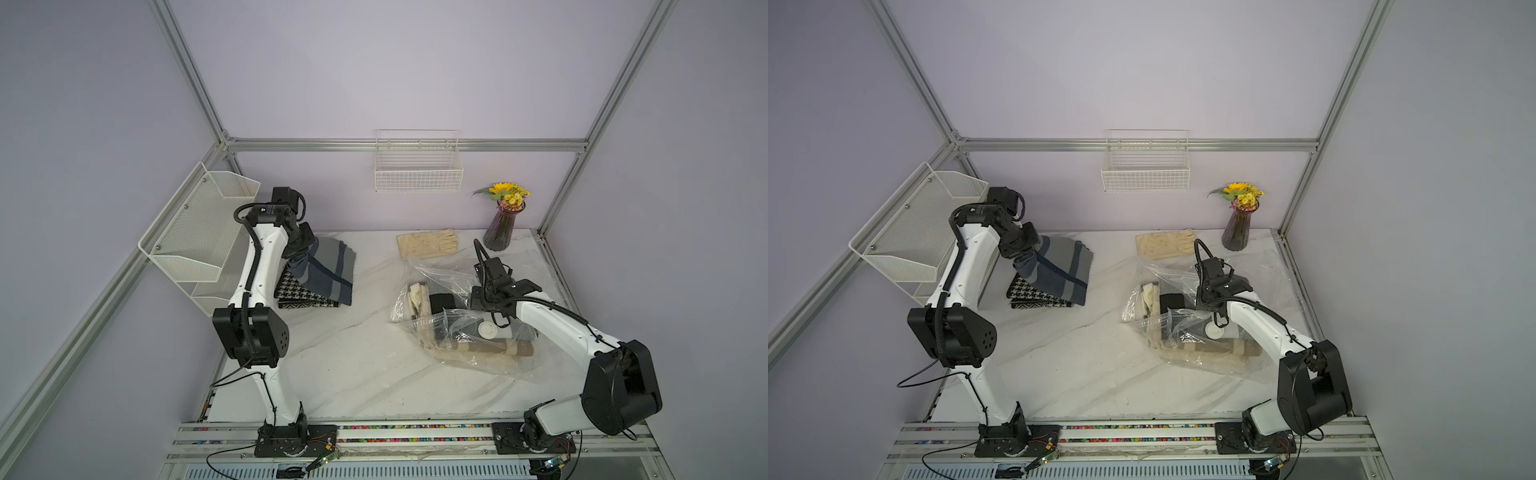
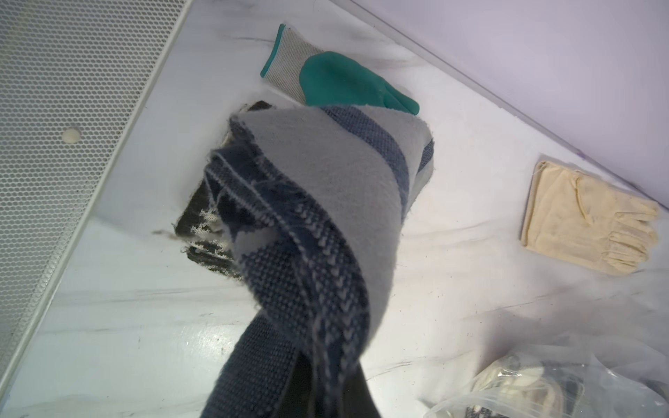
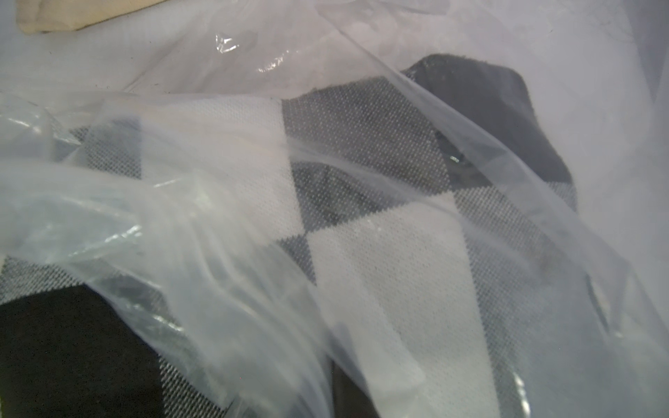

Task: Take the scarf out of the vacuum bag
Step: Place the scarf at the center of the board.

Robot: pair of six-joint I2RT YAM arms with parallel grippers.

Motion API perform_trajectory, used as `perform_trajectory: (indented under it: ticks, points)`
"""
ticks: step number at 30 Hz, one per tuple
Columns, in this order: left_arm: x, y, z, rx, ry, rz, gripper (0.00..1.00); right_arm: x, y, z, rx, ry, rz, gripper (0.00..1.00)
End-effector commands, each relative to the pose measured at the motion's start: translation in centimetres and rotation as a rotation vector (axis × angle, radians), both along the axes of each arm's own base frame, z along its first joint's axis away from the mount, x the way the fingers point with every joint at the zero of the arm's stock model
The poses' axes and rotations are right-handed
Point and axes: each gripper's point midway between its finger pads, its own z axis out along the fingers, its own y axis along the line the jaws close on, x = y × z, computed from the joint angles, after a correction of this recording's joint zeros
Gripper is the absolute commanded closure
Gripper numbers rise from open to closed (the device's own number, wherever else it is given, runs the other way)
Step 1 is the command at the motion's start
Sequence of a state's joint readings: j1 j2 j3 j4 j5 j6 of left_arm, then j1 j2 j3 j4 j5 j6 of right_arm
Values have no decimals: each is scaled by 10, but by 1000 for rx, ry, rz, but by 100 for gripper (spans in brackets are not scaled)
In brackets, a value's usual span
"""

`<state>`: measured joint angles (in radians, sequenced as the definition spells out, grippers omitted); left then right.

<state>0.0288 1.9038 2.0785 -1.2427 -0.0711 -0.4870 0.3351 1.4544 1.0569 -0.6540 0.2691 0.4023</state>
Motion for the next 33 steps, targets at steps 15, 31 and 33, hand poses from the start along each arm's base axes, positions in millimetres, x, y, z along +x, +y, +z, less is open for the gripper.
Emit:
perform_trajectory:
  ticks: [15, 31, 33]
  points:
    - [-8, 56, 29, 295, -23, 26, 100, -4, -4, -10, -2, 37, -1, 95]
    - [-6, 96, -6, 558, 163, 38, 100, -3, 2, -16, 24, 52, 10, 96]
    - [-6, 100, -10, 579, 181, 46, 100, -3, 2, -16, 25, 52, 10, 96]
